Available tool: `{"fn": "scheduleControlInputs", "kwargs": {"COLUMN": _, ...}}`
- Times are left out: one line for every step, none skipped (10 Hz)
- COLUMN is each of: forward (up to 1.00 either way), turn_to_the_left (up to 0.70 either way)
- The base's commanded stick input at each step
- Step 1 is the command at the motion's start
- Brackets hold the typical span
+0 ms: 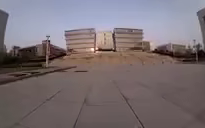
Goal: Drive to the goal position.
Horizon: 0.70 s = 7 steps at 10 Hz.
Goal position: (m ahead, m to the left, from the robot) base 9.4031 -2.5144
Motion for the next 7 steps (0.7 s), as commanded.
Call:
{"fn": "scheduleControlInputs", "kwargs": {"forward": 0.70, "turn_to_the_left": 0.00}}
{"fn": "scheduleControlInputs", "kwargs": {"forward": 0.70, "turn_to_the_left": 0.00}}
{"fn": "scheduleControlInputs", "kwargs": {"forward": 0.70, "turn_to_the_left": 0.00}}
{"fn": "scheduleControlInputs", "kwargs": {"forward": 0.70, "turn_to_the_left": 0.00}}
{"fn": "scheduleControlInputs", "kwargs": {"forward": 0.70, "turn_to_the_left": 0.00}}
{"fn": "scheduleControlInputs", "kwargs": {"forward": 0.70, "turn_to_the_left": 0.00}}
{"fn": "scheduleControlInputs", "kwargs": {"forward": 0.70, "turn_to_the_left": 0.00}}
